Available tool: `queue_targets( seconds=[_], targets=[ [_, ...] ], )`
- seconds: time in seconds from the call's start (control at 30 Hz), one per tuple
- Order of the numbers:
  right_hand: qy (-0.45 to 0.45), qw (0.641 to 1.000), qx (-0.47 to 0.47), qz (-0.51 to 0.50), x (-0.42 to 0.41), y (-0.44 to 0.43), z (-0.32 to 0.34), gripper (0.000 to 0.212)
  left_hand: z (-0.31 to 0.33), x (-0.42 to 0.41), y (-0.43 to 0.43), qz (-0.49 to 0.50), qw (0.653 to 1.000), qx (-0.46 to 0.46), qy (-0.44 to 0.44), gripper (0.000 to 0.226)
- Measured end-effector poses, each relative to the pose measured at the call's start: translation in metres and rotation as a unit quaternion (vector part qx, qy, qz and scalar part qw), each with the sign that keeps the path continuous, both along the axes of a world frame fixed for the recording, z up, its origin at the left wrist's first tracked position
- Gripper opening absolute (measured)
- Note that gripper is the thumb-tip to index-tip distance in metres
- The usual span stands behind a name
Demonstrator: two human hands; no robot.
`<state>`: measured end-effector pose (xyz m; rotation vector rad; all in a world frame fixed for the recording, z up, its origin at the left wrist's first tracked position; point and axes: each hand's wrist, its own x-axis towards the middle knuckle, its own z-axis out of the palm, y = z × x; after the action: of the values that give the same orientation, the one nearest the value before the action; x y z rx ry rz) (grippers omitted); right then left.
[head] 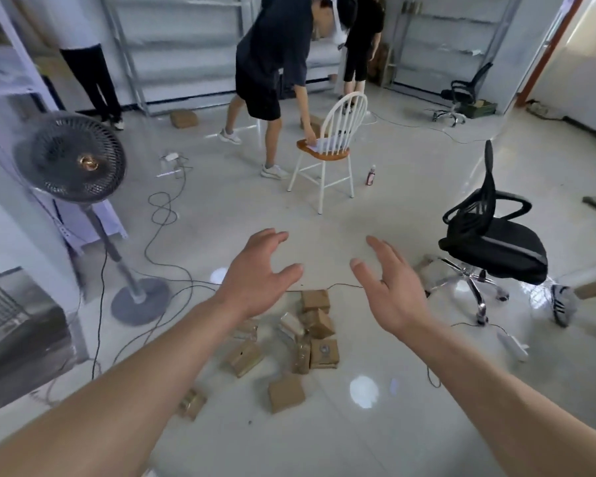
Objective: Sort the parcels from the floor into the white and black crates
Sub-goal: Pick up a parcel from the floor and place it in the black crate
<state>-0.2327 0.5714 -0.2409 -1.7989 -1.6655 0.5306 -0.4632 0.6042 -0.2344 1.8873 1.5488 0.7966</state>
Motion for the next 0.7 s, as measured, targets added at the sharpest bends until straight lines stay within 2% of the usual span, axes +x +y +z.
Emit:
queue_targets(
  seconds=[0.13, 0.4, 0.7],
  targets=[
    [0.001, 0.999, -0.018, 0.043, -0.004, 0.009, -0.006, 0.093, -0.007, -0.006, -0.01, 0.043, 0.999, -0.004, -0.001, 0.063],
    [0.003, 0.995, -0.025, 0.097, -0.021, 0.027, -0.023, 0.093, -0.015, -0.028, -0.023, 0.095, 0.995, -0.026, -0.008, 0.063],
    [0.032, 0.993, -0.032, 0.112, -0.042, 0.043, -0.037, 0.09, -0.025, -0.055, -0.024, 0.128, 0.991, -0.03, -0.009, 0.062]
  ],
)
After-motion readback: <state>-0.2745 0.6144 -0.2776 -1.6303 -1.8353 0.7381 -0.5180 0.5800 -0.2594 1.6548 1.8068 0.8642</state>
